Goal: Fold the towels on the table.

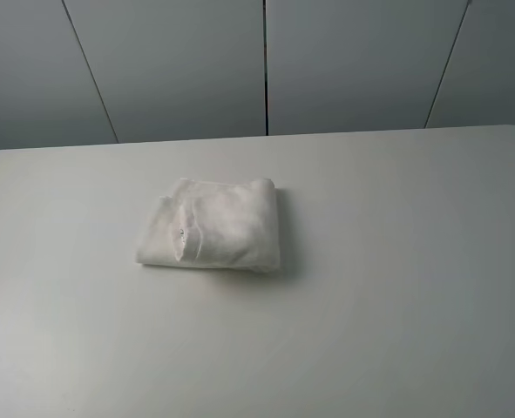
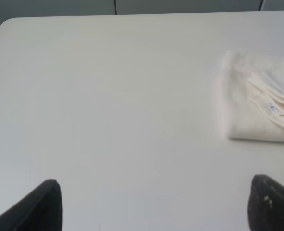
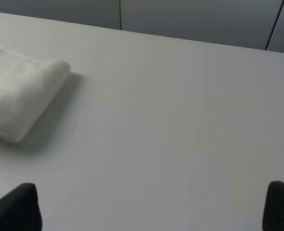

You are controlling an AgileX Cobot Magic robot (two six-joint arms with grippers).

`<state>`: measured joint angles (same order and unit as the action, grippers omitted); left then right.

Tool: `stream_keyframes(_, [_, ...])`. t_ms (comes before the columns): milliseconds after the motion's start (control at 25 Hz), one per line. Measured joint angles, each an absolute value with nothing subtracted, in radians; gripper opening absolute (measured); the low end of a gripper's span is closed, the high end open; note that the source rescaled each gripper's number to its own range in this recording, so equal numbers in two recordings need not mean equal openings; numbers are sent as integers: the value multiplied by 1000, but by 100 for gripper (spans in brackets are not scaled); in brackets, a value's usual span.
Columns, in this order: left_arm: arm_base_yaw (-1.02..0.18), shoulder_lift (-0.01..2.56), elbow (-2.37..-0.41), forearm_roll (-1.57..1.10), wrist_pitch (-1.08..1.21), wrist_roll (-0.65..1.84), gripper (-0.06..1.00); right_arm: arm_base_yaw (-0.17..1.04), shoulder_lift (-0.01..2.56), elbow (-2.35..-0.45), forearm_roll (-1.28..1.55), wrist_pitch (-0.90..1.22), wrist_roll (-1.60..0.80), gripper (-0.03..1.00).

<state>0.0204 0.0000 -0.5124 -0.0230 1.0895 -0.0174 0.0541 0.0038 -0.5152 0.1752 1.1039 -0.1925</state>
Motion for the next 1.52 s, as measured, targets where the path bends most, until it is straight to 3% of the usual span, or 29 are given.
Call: stream_keyframes(1520, [20, 0, -512, -23, 1089, -17, 99, 54, 4, -515, 175, 1104, -190, 100])
